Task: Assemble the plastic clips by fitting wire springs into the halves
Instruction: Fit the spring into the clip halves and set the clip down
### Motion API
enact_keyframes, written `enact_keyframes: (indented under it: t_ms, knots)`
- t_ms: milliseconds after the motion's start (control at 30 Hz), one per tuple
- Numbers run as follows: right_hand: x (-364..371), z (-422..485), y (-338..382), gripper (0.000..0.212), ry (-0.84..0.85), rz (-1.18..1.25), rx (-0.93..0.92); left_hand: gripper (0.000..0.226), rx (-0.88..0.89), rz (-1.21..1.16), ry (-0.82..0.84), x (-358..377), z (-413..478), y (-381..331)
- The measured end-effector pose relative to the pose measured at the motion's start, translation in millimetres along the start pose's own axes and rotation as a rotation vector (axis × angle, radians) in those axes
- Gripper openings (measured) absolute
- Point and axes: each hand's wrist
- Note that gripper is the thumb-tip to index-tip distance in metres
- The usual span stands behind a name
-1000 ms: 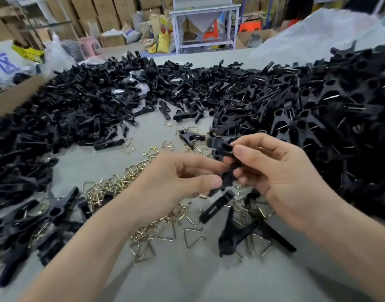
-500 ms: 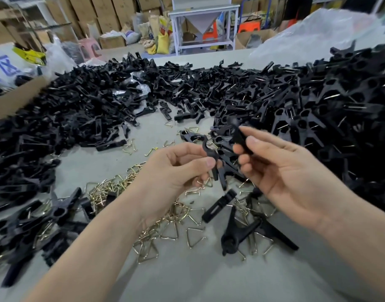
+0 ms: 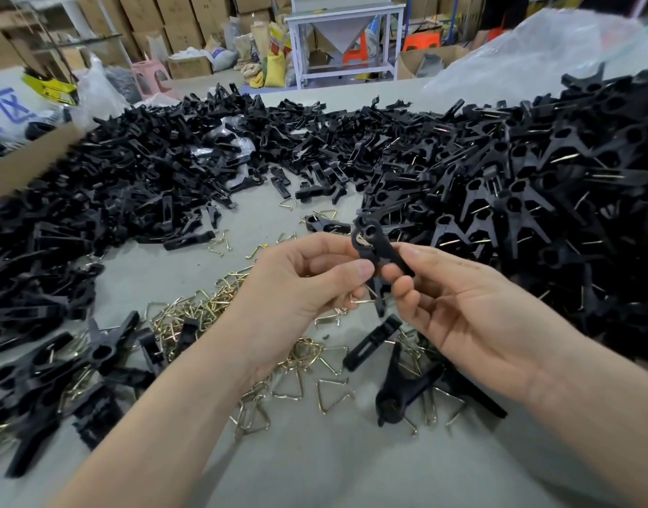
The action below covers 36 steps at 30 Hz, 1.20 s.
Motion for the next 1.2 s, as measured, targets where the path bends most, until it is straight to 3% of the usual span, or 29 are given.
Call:
enact_keyframes:
  t_ms: [200,533,1200]
  knots:
    - [3.2,-2.6,3.7,0.017,-0.037,-0.087,0.098,0.019,-0.039,0.008,0.013,2.1,-0.3,-0.4]
    - [2.5,-1.5,11.1,0.016,-0.037,-0.079,0.047,0.035,-0.068,0.005,0.03,1.7,-0.7,-0.9]
    - [0.9,-2.6,6.1,0.012,-0.021,-0.264,-0.022,0.032,-0.05,-0.008,0.049,2.7,-0.3,-0.6]
Point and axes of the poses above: each hand's wrist, its own z-axis towards the middle knuckle, its own x-axis out of the palm, y = z × x, and after that the axes turned 3 degrees about y, right-handed
